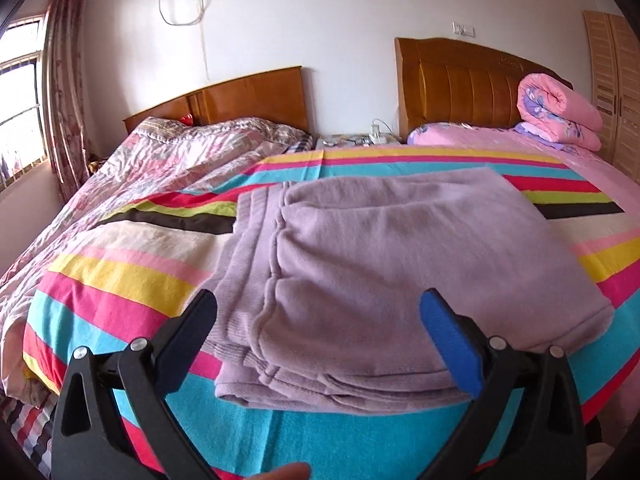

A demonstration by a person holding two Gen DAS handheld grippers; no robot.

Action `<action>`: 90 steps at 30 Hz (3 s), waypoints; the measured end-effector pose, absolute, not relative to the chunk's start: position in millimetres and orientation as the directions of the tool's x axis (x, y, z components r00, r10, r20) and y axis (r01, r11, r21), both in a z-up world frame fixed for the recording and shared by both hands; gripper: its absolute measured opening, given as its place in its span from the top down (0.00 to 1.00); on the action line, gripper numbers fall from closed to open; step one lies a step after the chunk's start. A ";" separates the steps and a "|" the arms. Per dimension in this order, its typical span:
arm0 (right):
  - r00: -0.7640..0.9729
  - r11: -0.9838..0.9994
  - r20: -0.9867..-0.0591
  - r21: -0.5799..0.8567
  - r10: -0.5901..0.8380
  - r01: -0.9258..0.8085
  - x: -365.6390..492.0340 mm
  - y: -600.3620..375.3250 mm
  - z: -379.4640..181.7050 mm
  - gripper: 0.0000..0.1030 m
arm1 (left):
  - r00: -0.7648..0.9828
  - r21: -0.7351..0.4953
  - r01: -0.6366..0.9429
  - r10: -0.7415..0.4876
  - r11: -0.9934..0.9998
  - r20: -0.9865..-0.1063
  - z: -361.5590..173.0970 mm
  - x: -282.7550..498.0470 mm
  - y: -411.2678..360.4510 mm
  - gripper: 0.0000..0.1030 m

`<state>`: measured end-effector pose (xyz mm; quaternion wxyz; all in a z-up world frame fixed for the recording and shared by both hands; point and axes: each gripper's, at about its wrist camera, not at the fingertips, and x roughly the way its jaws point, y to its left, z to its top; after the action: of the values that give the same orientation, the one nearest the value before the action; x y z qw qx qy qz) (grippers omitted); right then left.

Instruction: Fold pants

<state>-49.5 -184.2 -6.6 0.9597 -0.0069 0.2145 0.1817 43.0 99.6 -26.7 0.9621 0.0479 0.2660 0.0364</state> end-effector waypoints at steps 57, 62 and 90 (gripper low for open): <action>0.867 0.946 -0.405 -0.015 0.291 -0.324 -76.7 -179.3 -16.8 0.04 | 0.892 0.025 -0.115 0.114 0.993 -0.438 11.2 -40.8 60.4 0.01; 0.866 0.946 -0.406 -0.014 0.291 -0.325 -76.4 -178.6 -17.1 0.04 | 0.890 0.022 -0.117 0.114 0.993 -0.441 11.3 -40.5 61.9 0.01; 0.863 0.945 -0.411 -0.012 0.294 -0.327 -75.6 -177.6 -18.1 0.04 | 0.887 0.020 -0.120 0.116 0.993 -0.446 10.5 -40.3 63.1 0.01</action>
<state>-75.6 -177.6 -18.1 0.9643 -0.0408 0.2063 0.1609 -40.3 63.1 10.5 0.9714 -0.0043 0.2295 0.0608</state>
